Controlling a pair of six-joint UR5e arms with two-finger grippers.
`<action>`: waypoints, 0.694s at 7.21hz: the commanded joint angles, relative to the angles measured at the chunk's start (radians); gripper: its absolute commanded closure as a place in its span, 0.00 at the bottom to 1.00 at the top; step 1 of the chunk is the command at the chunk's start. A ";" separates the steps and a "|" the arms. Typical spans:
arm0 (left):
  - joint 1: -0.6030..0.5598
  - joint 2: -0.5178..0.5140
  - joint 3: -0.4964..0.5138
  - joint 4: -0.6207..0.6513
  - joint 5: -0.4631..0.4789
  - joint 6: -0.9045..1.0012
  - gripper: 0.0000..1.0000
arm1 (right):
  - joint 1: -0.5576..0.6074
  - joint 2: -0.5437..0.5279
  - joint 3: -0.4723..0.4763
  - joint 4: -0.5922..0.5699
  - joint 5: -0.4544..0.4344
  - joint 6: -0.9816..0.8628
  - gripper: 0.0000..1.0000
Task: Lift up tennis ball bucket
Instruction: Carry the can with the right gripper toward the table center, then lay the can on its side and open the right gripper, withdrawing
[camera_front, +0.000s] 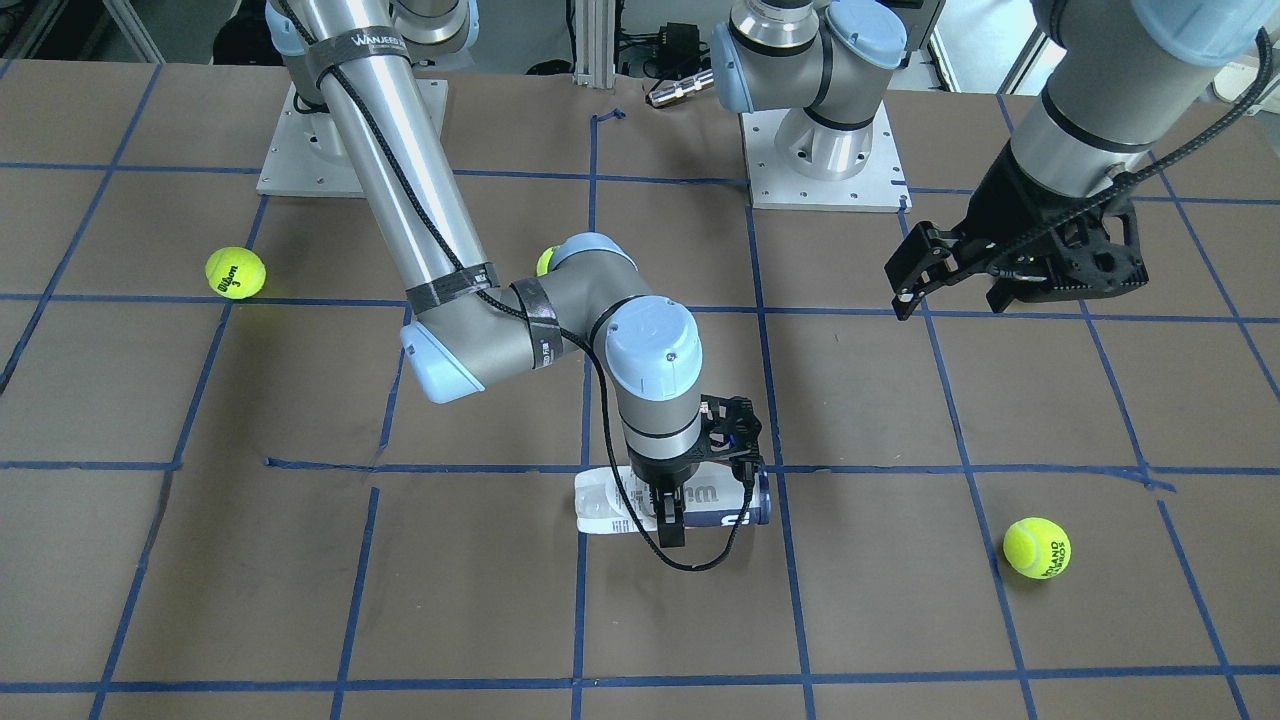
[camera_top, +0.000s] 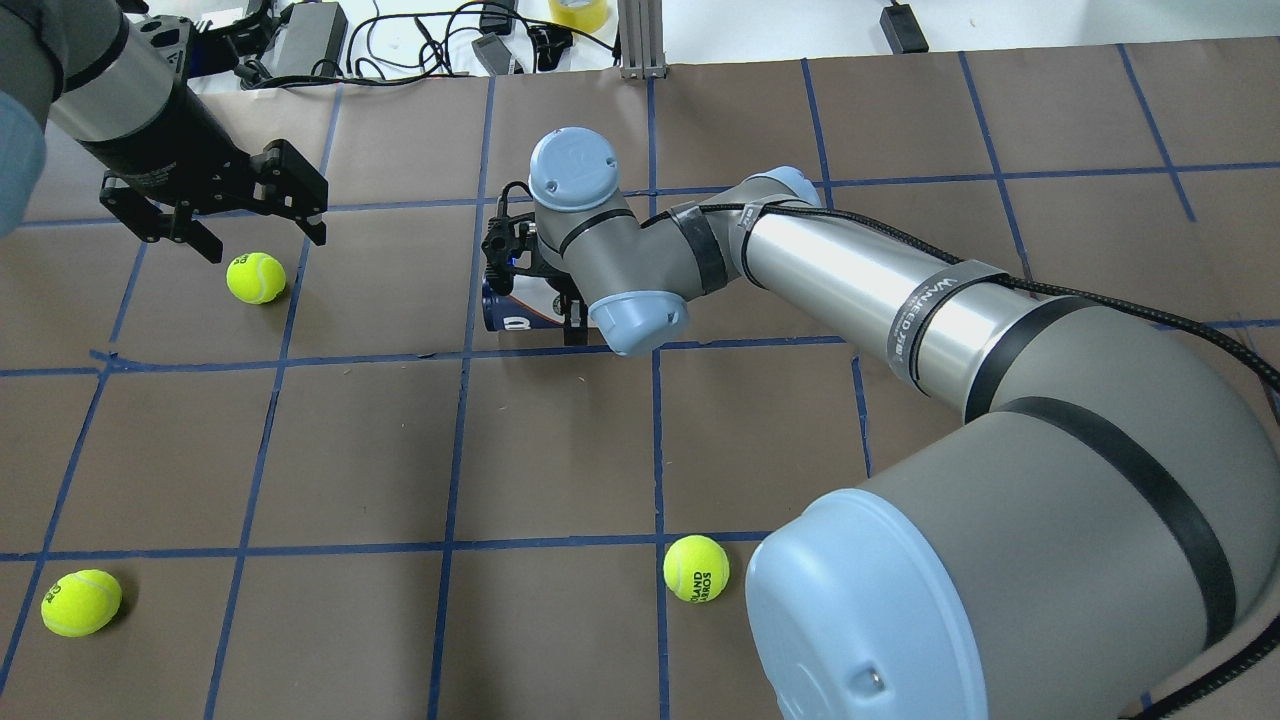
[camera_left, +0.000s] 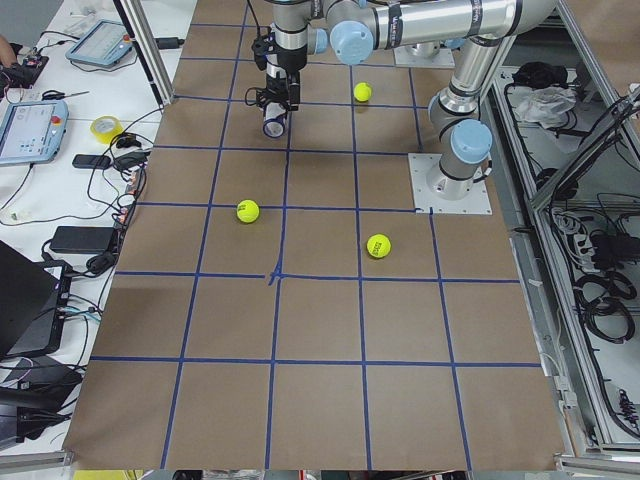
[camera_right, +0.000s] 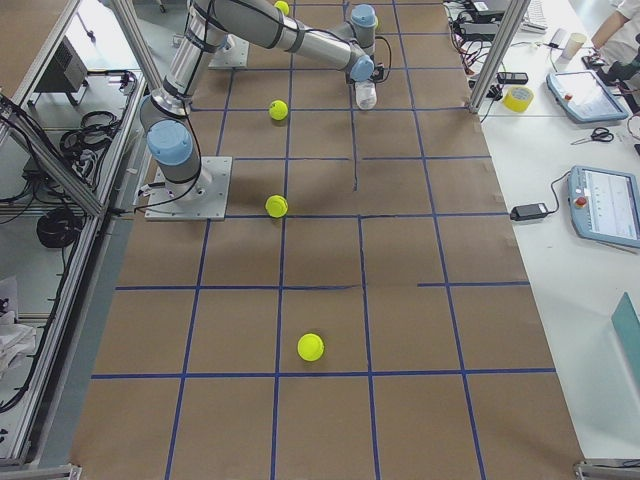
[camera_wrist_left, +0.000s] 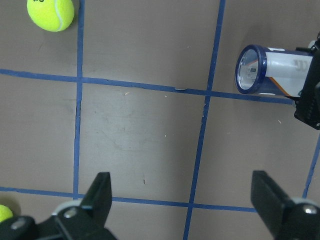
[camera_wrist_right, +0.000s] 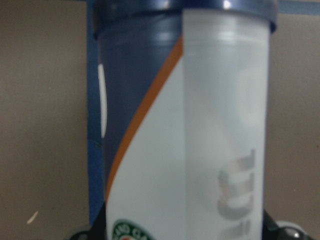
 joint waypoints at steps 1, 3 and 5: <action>0.002 0.000 -0.002 0.003 0.000 0.000 0.00 | 0.000 -0.006 0.004 0.009 0.026 0.004 0.00; 0.003 -0.001 -0.002 0.002 0.000 0.000 0.00 | -0.023 -0.059 0.003 0.012 0.070 0.007 0.00; 0.003 -0.001 -0.004 0.003 -0.001 0.000 0.00 | -0.107 -0.177 0.003 0.095 0.151 0.008 0.00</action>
